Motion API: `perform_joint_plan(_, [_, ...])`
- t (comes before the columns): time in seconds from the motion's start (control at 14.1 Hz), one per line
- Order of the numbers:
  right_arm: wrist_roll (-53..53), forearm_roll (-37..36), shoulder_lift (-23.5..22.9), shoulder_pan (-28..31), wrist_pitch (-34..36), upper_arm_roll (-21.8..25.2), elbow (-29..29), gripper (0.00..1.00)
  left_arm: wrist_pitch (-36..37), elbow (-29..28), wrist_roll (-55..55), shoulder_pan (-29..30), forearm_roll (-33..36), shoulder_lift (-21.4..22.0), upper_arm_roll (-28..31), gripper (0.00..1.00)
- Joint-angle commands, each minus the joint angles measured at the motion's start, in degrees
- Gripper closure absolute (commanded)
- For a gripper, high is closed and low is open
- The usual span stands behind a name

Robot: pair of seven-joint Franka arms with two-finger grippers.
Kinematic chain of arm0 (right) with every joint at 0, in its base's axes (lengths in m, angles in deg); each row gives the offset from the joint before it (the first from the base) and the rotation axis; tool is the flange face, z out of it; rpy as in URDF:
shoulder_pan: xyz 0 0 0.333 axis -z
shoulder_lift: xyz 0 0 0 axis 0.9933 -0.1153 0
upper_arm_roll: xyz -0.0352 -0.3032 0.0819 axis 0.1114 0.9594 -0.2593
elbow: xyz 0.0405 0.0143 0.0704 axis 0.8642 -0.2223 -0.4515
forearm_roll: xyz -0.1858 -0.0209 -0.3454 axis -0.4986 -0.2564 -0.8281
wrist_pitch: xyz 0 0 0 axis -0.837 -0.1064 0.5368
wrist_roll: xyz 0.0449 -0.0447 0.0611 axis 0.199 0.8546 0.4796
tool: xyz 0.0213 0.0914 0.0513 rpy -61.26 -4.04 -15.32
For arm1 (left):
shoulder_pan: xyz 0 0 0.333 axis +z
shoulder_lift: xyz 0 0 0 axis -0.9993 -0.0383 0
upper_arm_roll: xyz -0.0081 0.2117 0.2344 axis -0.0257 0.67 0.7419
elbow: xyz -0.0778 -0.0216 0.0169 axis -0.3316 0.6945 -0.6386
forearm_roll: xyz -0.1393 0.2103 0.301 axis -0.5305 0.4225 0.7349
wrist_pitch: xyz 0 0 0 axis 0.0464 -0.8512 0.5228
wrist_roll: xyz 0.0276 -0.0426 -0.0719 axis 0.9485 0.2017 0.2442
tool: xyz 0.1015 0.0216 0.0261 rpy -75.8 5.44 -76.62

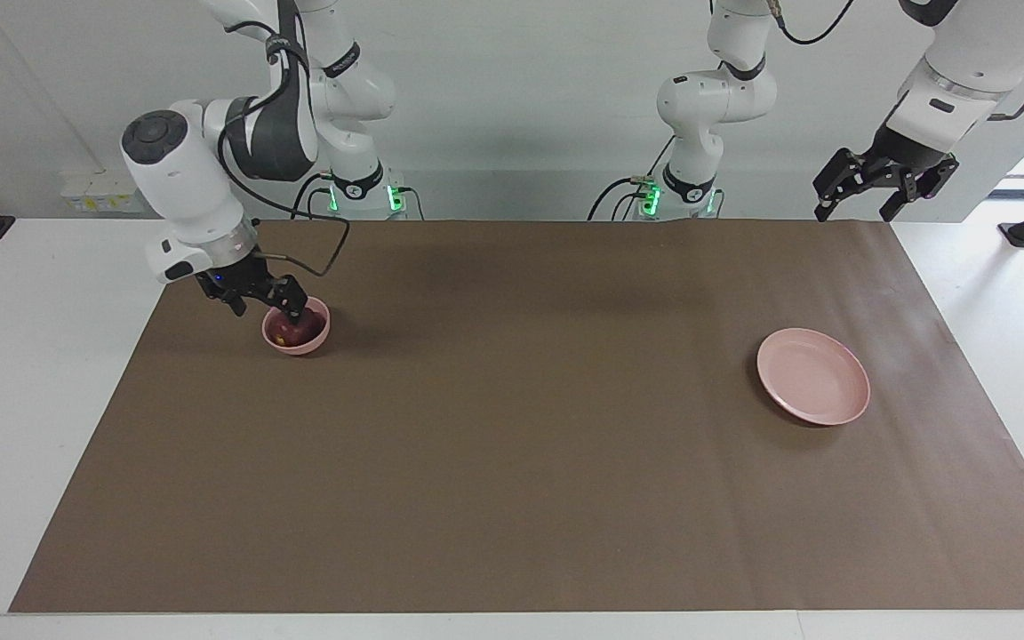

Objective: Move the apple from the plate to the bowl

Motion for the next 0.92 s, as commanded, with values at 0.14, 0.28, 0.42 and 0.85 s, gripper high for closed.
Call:
perform_joint_plan(0.14, [1.21,-0.14,-1.20,0.84,13.19,-0.41,12.54,0.00,-0.49,-0.92,-0.39,0.10,-0.66,0.82,0.36,0.00])
perform_joint_plan(0.28, [2.01,-0.48,-1.20,1.02,19.17,-0.41,16.15,0.00,-0.49,-0.92,-0.22,0.10,-0.66,0.82,0.36,0.00])
perform_joint_plan(0.42, [2.01,-0.66,-1.38,0.93,24.37,-0.41,20.45,0.00,-0.76,-0.83,-0.13,0.10,-0.66,0.73,0.36,0.00])
perform_joint_plan(0.85, [-1.58,-1.45,-1.73,0.40,22.74,-0.41,21.71,0.00,-1.02,-0.92,-0.13,-0.70,-0.66,0.73,0.19,0.00])
